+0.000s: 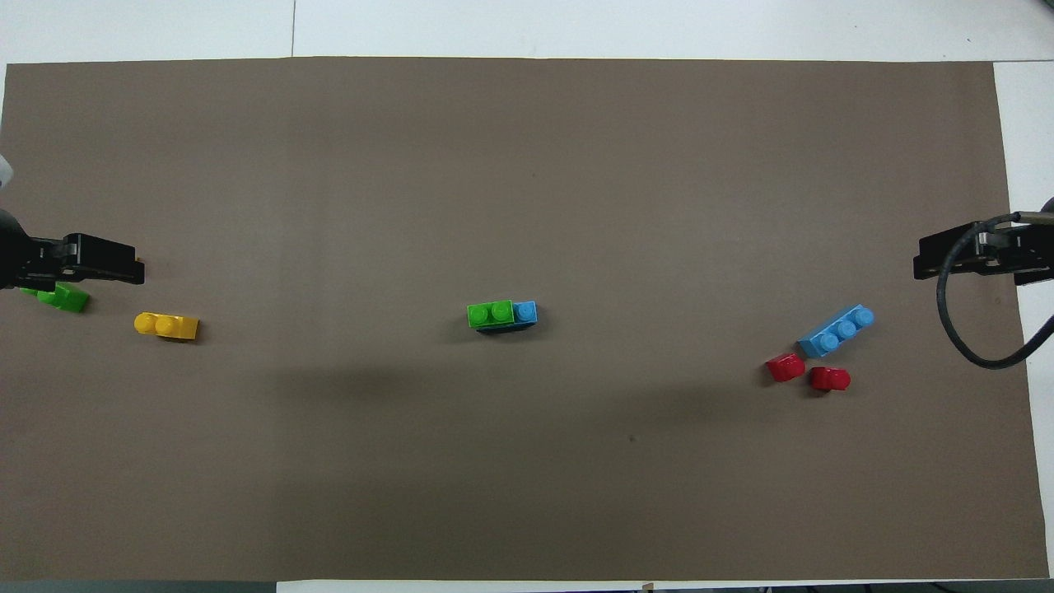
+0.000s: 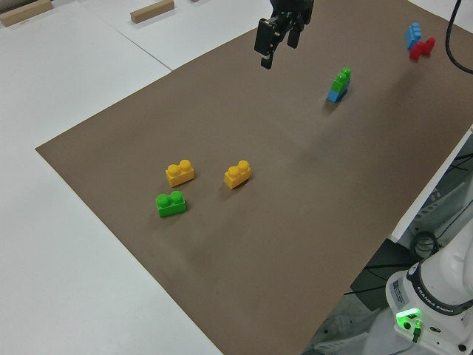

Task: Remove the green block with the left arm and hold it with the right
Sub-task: 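Move the left gripper and the right gripper toward the joined green-blue bricks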

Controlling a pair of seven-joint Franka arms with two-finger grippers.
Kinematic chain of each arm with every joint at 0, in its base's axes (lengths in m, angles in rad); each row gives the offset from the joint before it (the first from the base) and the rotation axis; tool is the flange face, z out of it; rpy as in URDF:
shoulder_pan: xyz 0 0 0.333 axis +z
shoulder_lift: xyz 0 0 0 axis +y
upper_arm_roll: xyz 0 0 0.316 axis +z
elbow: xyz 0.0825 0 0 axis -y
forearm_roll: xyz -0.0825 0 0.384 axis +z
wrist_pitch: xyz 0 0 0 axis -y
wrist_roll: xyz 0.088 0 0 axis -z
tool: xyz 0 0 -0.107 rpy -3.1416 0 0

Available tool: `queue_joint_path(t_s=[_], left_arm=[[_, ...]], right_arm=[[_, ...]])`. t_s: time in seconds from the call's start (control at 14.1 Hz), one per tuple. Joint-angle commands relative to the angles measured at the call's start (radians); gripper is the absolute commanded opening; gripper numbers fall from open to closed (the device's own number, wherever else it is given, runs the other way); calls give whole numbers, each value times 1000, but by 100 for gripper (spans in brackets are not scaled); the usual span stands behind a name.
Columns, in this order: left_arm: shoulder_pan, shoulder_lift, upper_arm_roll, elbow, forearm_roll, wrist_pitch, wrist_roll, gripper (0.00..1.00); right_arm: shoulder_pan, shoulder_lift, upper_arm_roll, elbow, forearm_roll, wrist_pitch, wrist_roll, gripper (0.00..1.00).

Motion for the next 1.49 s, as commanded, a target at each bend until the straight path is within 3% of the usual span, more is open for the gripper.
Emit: queue_joint_path(t_s=[0.0,0.35,0.57,0.78,1.13,1.42], left_arm=[[7,14,-9,19,18,4,0,100],[7,13,-9,19,19,4,0,100],[7,13,-9,18,19,3,0,100],[2,10,-9,10,19,4,-47,100],[-138,-16,-18,-54,19,81,-713,100],[-296,-45,-20,-172,18,203,-1271,100]], right_arm=[[-11,5,11,8,-19,5,-6,100],[1,4,19,-26,15,43,225,100],[32,5,20,-92,120,121,556,99],[139,24,20,-156,176,230,1013,98],[202,106,20,-274,430,466,1345,98],[300,200,20,-313,525,639,1490,98]])
